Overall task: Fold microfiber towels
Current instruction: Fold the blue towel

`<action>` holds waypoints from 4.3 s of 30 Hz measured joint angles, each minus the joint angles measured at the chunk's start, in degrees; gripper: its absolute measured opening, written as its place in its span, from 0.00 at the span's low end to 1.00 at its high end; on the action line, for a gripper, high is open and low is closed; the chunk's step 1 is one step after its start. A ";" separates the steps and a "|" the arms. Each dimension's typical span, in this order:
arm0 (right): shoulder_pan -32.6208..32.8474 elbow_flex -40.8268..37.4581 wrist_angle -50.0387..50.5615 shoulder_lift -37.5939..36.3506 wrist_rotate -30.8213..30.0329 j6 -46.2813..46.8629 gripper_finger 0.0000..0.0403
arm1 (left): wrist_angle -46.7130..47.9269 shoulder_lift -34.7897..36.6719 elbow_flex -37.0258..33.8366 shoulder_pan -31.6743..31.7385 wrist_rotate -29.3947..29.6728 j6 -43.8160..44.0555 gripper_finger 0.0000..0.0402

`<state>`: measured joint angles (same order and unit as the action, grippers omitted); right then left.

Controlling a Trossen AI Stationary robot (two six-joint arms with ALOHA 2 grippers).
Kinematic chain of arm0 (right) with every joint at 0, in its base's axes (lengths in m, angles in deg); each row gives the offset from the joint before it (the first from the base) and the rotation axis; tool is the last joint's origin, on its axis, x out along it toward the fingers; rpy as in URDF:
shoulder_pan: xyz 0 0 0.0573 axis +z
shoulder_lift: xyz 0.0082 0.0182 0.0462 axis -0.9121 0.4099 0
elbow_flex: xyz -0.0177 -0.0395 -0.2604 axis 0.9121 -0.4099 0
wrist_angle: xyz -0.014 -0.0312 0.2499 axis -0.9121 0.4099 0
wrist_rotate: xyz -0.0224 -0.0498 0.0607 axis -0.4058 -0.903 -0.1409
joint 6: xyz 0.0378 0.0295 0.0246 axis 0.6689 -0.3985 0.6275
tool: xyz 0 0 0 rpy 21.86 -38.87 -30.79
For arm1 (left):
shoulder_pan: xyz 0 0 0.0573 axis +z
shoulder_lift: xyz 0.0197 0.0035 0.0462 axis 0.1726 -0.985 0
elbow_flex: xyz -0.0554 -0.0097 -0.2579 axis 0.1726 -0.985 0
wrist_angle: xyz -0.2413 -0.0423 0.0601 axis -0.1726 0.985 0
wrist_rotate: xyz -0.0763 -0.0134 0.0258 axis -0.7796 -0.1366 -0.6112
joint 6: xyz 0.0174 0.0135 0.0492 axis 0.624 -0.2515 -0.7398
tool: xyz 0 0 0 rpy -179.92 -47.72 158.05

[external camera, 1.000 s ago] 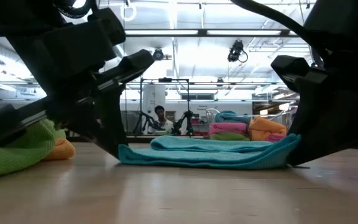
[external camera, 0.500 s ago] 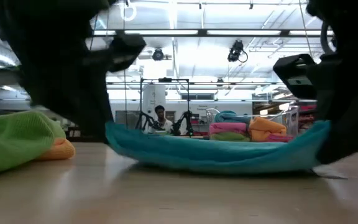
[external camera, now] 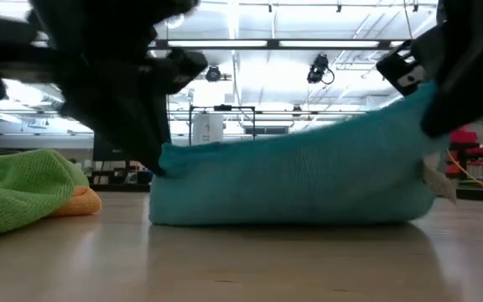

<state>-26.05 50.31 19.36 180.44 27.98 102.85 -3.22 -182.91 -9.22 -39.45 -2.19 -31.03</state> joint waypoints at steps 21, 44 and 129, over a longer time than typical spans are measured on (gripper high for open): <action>-6.49 -0.02 12.28 -1.74 0.54 12.87 0.11 | 1.64 3.00 0.22 7.69 0.09 2.45 0.04; -8.52 -0.02 14.42 -1.72 0.06 21.80 0.11 | 1.80 2.79 -0.35 16.64 0.18 2.09 0.06; -11.56 -0.02 31.56 -2.11 -0.30 31.24 0.46 | 0.41 -0.12 0.10 21.37 5.10 -3.28 0.43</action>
<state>-37.62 50.28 50.92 178.33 27.67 134.08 -2.82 -183.03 -9.11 -18.08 2.91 -34.31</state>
